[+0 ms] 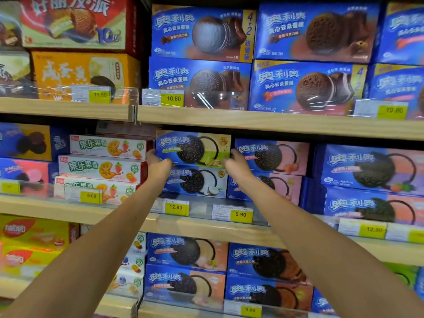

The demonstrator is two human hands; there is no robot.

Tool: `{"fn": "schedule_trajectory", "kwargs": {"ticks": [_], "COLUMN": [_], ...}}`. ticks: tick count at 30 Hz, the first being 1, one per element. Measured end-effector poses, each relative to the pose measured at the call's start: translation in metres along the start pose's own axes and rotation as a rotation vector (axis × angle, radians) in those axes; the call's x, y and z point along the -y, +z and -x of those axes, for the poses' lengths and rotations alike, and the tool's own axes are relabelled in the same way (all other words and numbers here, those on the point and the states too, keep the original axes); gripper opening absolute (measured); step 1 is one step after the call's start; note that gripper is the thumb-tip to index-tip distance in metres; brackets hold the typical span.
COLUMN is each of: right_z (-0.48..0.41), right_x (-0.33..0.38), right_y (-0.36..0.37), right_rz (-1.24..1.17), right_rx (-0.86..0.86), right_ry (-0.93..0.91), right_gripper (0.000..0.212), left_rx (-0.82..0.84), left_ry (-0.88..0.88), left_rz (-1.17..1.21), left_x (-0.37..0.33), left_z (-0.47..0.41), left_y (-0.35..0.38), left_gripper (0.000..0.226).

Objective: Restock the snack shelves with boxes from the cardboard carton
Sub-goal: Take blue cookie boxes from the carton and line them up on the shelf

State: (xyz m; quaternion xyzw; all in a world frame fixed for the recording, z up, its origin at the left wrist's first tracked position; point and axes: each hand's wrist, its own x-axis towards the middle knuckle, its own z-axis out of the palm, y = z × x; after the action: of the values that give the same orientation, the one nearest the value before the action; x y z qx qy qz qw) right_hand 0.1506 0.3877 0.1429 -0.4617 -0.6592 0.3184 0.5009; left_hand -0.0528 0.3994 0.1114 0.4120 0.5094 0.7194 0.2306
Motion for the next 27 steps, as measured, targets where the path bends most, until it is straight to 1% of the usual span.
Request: {"fn": "schedule_trajectory", "kwargs": {"ticks": [3,6,8,10,12,13,14,16,18,21,23,27], "right_z": [-0.002,-0.004,-0.006,-0.008,-0.01,-0.011,-0.011,-0.012,-0.014,-0.013,-0.012,-0.009], "right_x": [-0.002,-0.006,-0.01,-0.013,-0.015,-0.017,-0.018,-0.024,-0.036,-0.048,-0.051,-0.051], "right_y": [-0.001,0.0,-0.002,-0.008,-0.016,-0.019,-0.024,-0.028,-0.035,-0.045,-0.049,-0.052], "right_rz": [0.0,0.055,0.176,0.292,0.317,0.327,0.357,0.474,0.573,0.612,0.581,0.563], "right_rx": [0.051,0.045,0.048,0.12,0.196,0.204,0.177,0.026,-0.101,-0.104,-0.088,-0.009], "right_ry": [0.014,-0.032,-0.052,-0.058,-0.011,-0.015,-0.035,-0.086,-0.124,-0.106,-0.09,-0.097], "right_gripper": [0.04,0.036,0.043,0.056,0.07,0.072,0.068,0.053,0.045,0.043,0.044,0.048], "left_rx": [0.074,0.112,0.099,0.118,0.142,0.148,0.148,0.15,0.19,0.25,0.282,0.403], "left_ry": [-0.038,-0.015,-0.063,-0.108,-0.103,-0.08,-0.047,0.045,0.189,0.365,0.376,0.239], "left_rz": [-0.058,-0.213,-0.369,-0.475,-0.593,-0.634,-0.647,-0.662,-0.744,-0.752,-0.759,-0.847], "left_x": [0.002,-0.001,-0.006,-0.009,-0.01,-0.008,-0.009,-0.007,-0.005,0.0,0.0,-0.007], "left_z": [0.0,-0.004,-0.007,-0.004,0.003,0.006,0.01,0.013,0.023,0.038,0.044,0.044], "left_y": [0.003,0.01,0.011,0.014,0.019,0.022,0.027,0.035,0.046,0.067,0.079,0.087], "left_gripper": [0.057,0.056,0.065,0.069,0.069,0.068,0.067,0.066,0.063,0.053,0.05,0.051]}}
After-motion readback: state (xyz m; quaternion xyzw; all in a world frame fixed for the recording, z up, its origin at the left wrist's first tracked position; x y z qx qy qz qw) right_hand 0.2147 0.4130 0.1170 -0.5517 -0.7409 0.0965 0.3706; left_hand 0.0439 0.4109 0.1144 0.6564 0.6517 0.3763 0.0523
